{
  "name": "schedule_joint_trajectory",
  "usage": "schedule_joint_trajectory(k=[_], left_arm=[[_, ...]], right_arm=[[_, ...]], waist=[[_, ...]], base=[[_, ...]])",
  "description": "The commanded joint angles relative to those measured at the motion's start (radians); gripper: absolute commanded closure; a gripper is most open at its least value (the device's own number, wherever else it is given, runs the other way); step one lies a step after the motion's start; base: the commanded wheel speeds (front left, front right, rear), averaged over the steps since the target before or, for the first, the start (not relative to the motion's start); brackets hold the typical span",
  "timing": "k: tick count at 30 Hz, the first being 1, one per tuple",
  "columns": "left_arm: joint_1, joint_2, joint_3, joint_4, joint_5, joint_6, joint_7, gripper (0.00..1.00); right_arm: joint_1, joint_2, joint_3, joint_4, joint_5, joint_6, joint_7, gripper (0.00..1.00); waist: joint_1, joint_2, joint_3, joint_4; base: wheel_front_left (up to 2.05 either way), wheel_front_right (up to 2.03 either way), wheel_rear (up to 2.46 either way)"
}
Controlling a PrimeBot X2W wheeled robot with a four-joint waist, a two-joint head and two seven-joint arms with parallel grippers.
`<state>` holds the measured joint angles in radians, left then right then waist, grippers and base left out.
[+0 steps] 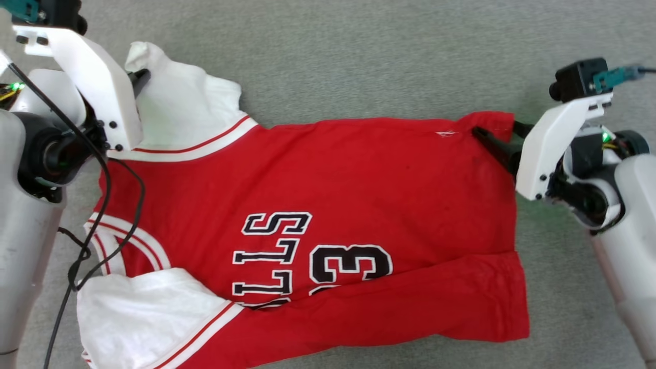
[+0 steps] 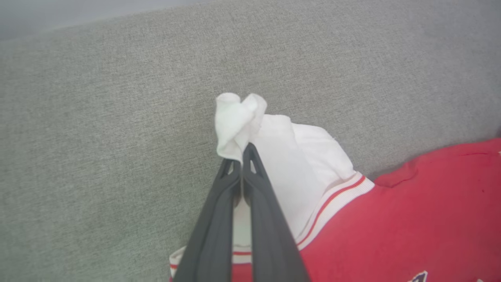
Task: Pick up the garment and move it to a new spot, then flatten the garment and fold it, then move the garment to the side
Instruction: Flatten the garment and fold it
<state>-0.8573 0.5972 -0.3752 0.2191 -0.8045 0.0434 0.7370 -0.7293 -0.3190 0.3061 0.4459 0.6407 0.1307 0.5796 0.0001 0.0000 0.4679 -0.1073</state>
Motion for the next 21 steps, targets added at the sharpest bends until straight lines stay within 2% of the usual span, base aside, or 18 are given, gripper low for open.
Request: schedule_joint_trajectory(k=[1,6,7,9,15,21], left_arm=[[-0.011,-0.005,-0.001,-0.004,0.002,-0.007,-0.007,1.00],[-0.003,-0.016,-0.005,0.000,-0.006,-0.014,-0.022,1.00],[0.000,-0.018,-0.006,0.004,-0.007,-0.016,-0.027,1.00],[0.008,-0.019,-0.002,0.015,-0.008,-0.023,-0.042,1.00],[0.056,-0.012,0.025,0.027,-0.026,-0.031,-0.105,1.00],[0.190,-0.005,0.076,-0.012,-0.064,-0.016,-0.191,1.00]], right_arm=[[-0.005,-0.002,0.017,0.025,0.005,0.000,0.023,0.00],[-0.007,0.013,0.072,0.123,0.052,0.000,0.151,0.00],[-0.005,0.014,0.083,0.138,0.055,0.000,0.171,0.49],[-0.020,0.012,0.095,0.146,0.064,0.000,0.173,1.00],[-0.064,-0.032,0.062,0.048,0.064,0.001,0.059,1.00],[0.015,-0.059,0.034,-0.023,0.064,0.000,0.003,1.00]], waist=[[-0.0001,0.0000,0.011,0.014],[-0.0001,0.0000,0.021,0.030],[-0.0001,0.0000,0.021,0.032],[-0.0001,0.0000,0.013,0.037],[-0.0001,0.0000,-0.042,0.052],[-0.0001,0.0000,-0.112,0.074]], base=[[0.00,0.00,0.00],[0.00,0.00,0.00],[0.00,0.00,0.00],[0.00,0.00,0.00],[0.00,0.00,0.00],[0.00,0.00,0.00]])
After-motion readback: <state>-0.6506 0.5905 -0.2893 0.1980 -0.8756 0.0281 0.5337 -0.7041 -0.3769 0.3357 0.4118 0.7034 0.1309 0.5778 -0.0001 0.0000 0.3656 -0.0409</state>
